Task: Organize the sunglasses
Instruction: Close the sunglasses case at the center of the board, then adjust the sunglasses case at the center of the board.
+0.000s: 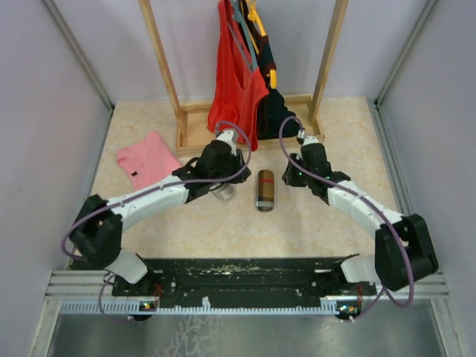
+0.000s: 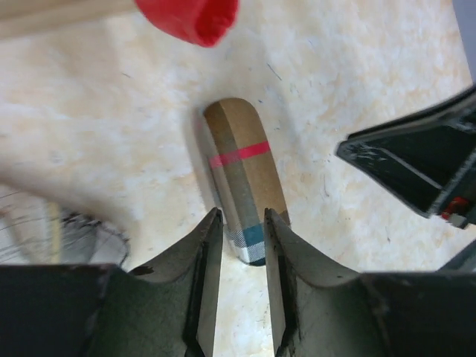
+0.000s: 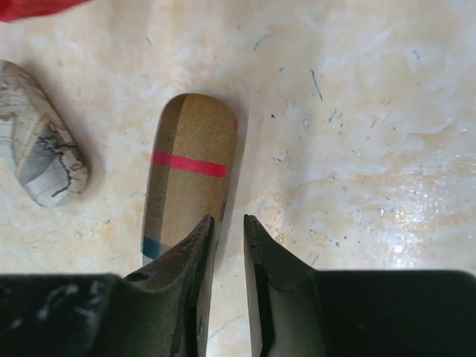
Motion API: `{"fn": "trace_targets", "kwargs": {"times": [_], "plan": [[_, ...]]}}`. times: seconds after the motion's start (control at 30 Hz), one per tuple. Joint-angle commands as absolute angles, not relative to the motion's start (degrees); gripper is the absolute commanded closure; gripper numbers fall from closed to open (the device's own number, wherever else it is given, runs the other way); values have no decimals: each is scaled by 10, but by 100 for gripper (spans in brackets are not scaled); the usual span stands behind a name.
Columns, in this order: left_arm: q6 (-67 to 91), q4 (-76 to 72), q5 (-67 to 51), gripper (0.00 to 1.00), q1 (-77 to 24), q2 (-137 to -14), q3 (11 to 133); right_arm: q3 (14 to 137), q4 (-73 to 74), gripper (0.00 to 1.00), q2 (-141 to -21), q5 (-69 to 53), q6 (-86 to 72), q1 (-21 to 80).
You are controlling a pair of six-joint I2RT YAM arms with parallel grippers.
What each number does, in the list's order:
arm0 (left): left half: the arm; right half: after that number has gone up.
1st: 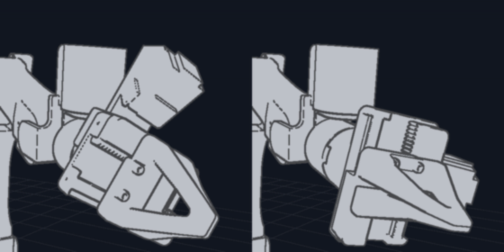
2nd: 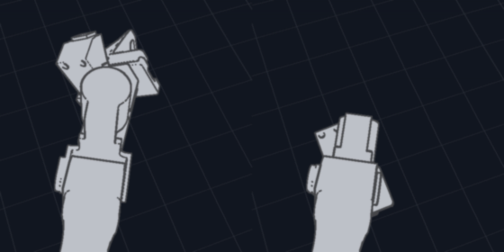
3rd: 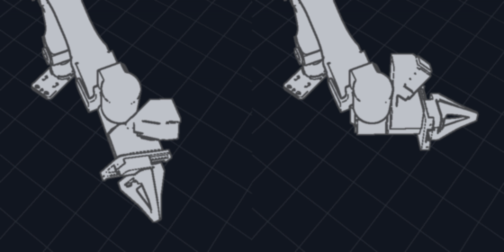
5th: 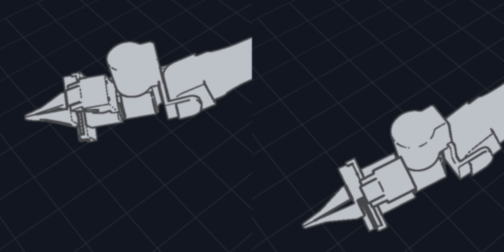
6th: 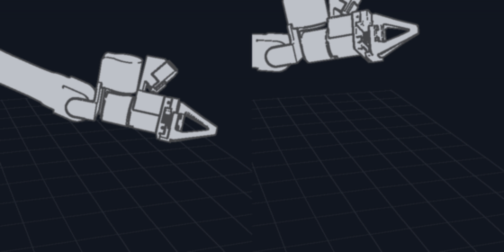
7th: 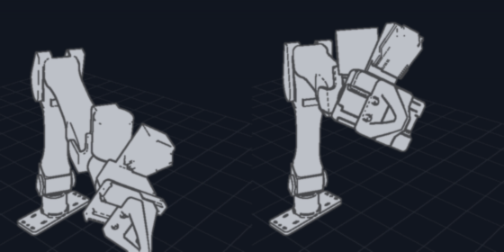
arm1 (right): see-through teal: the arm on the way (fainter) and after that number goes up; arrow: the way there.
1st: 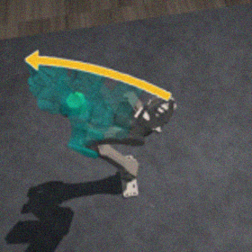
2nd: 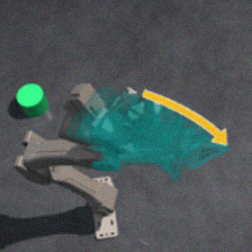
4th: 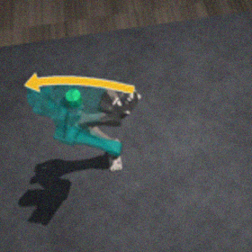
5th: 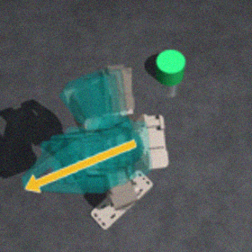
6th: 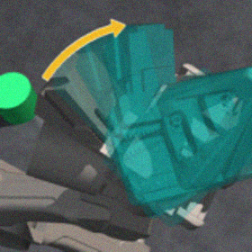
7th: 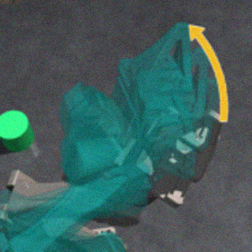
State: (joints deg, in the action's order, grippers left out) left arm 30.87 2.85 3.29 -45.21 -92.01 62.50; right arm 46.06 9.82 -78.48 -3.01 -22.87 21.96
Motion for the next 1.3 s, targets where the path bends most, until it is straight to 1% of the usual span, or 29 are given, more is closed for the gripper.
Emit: {"fn": "trace_targets", "kwargs": {"times": [0.0, 0.03, 0.07, 0.1, 0.13, 0.17, 0.23, 0.37, 0.43, 0.5, 0.53, 0.57, 0.6, 0.7, 0.83, 1.03, 1.17, 1.27], "plan": [[289, 54, 150, 62, -444, -839, 582, 450, 96, 75, -703, -5, -208, 216], [291, 63, 166, 61, -443, -820, 570, 447, 99, 72, -689, -7, -206, 216], [292, 69, 181, 59, -442, -801, 560, 443, 101, 67, -674, -7, -203, 216], [293, 73, 202, 55, -442, -775, 548, 436, 100, 62, -659, -7, -203, 216], [294, 74, 220, 49, -441, -757, 535, 433, 103, 58, -646, -5, -203, 216], [297, 73, 233, 46, -441, -743, 523, 429, 105, 56, -635, -5, -204, 216], [309, 93, 256, 44, -437, -729, 512, 426, 116, 52, -619, -6, -207, 217], [359, 158, 303, 33, -436, -731, 511, 404, 137, 48, -578, -12, -227, 216], [385, 169, 318, 20, -436, -743, 509, 395, 152, 46, -563, -10, -238, 216], [410, 184, 329, 12, -435, -776, 525, 386, 165, 44, -548, -6, -253, 216], [425, 208, 336, 6, -435, -802, 552, 381, 167, 43, -540, -6, -260, 216], [452, 234, 345, 2, -435, -830, 576, 373, 167, 42, -533, -8, -266, 217], [472, 262, 357, 0, -435, -864, 606, 368, 167, 41, -527, -8, -271, 217], [536, 354, 397, 0, -434, -972, 700, 357, 172, 41, -516, -10, -277, 217], [582, 396, 391, 0, -425, -1061, 771, 355, 181, 40, -511, -15, -275, 217], [640, 410, 381, 0, -409, -1096, 777, 352, 188, 40, -506, -21, -265, 217], [646, 405, 370, 0, -403, -1113, 770, 352, 194, 40, -507, -21, -255, 217], [638, 395, 362, 6, -403, -1126, 769, 353, 194, 40, -507, -22, -252, 217]]}}
